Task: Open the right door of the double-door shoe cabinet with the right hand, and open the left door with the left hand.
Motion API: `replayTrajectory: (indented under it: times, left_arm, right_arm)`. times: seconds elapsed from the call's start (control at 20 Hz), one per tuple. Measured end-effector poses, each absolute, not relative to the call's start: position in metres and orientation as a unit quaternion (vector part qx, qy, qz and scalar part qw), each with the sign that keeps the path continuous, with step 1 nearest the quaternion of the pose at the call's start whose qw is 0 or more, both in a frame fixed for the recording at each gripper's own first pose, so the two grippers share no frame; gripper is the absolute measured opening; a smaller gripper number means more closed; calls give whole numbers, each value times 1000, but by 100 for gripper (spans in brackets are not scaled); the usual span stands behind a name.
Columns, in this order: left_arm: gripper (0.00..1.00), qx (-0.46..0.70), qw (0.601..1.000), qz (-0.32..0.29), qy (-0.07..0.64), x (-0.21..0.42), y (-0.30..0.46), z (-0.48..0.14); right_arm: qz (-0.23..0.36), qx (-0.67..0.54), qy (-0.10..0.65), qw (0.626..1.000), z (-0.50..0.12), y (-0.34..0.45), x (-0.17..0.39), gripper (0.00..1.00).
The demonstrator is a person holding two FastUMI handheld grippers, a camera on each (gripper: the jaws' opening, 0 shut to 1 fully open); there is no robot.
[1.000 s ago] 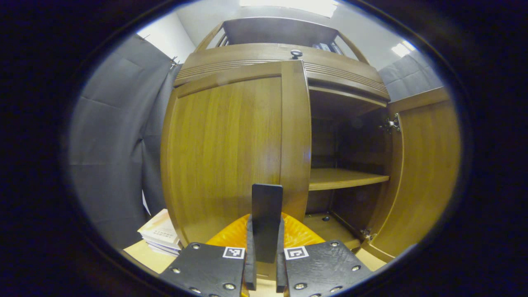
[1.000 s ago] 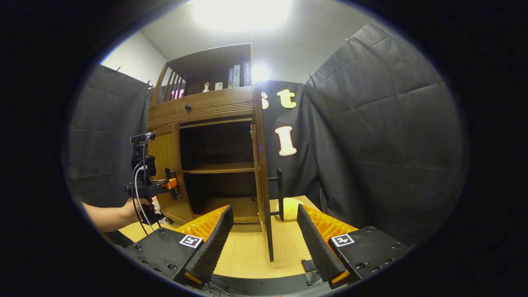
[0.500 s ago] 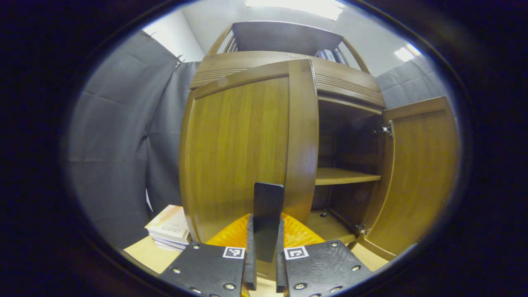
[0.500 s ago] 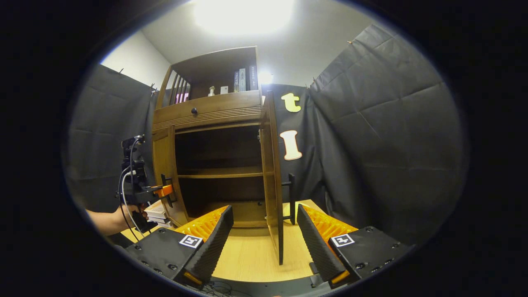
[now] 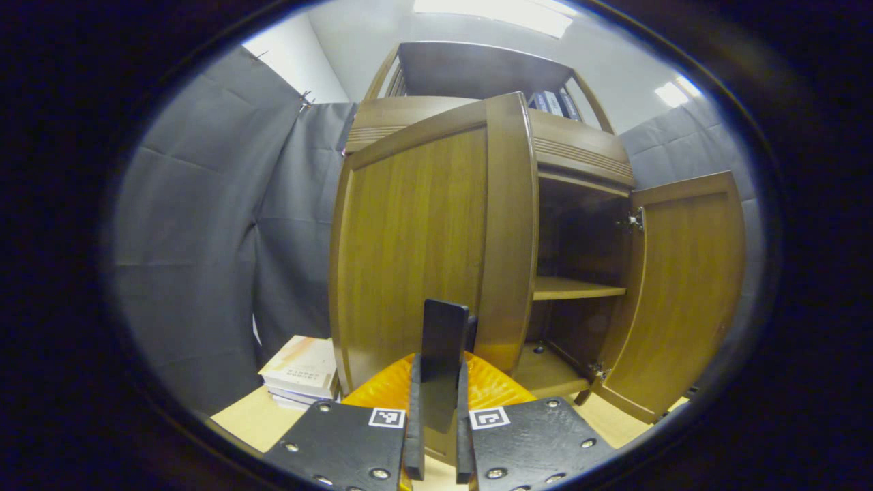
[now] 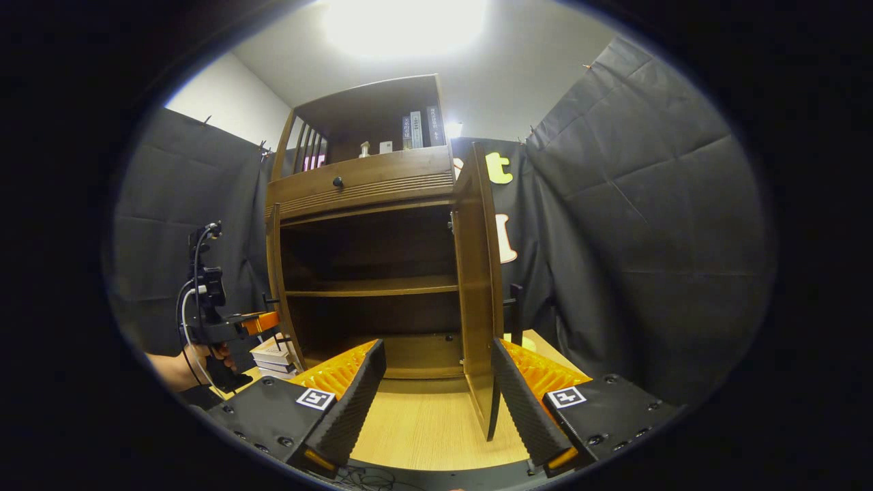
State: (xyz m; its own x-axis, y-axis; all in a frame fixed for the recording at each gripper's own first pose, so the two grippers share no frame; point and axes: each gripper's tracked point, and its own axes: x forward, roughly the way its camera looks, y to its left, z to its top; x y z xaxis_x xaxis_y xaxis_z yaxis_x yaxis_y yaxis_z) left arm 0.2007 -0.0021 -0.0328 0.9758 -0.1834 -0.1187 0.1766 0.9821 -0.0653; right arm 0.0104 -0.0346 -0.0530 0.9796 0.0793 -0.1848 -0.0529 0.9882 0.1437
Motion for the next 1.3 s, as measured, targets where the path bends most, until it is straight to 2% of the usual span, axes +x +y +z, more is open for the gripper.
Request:
replayTrajectory:
  times: [0.05,0.15,0.2,0.25,0.3,0.75,0.8,0.85,0.9,0.95,1.0,1.05,1.15,1.2,1.25,1.3]
  left_arm:
    - [19,-29,994,-90,61,200,-1,-33]
    - [19,-30,994,-87,62,200,0,-34]
    - [19,-31,994,-86,62,200,1,-34]
    - [19,-31,994,-85,62,200,0,-35]
    - [20,-31,994,-83,62,201,0,-34]
    - [19,-40,994,-86,59,201,3,-35]
    - [19,-41,994,-86,58,200,3,-34]
    - [19,-42,994,-84,57,201,4,-35]
    - [19,-42,994,-83,56,200,4,-35]
    - [19,-42,994,-81,55,199,5,-35]
    - [19,-42,995,-78,54,199,6,-35]
    - [19,-42,995,-73,53,198,6,-36]
    - [19,-41,996,-64,50,198,5,-37]
    - [18,-41,996,-59,49,198,6,-36]
    - [18,-44,996,-56,50,198,5,-38]
    - [18,-47,996,-54,47,199,4,-36]
  right_arm:
    - [36,71,96,992,-53,-32,11,97]
    - [42,71,98,992,-55,-27,12,97]
    - [44,71,100,992,-56,-25,12,92]
    - [46,70,99,992,-56,-24,12,92]
    - [47,71,98,992,-55,-22,13,97]
    - [64,70,103,990,-59,-1,16,97]
    - [66,70,104,990,-60,2,16,92]
    - [68,70,105,990,-61,5,15,92]
    - [70,70,107,989,-62,8,17,97]
    - [73,70,108,989,-62,12,18,92]
    - [76,69,108,989,-64,16,18,97]
    - [79,67,108,989,-63,20,18,92]
    - [84,64,108,989,-64,27,20,92]
    - [86,64,107,988,-64,31,22,97]
    - [89,63,106,988,-63,33,24,92]
    - [90,63,105,988,-63,37,26,92]
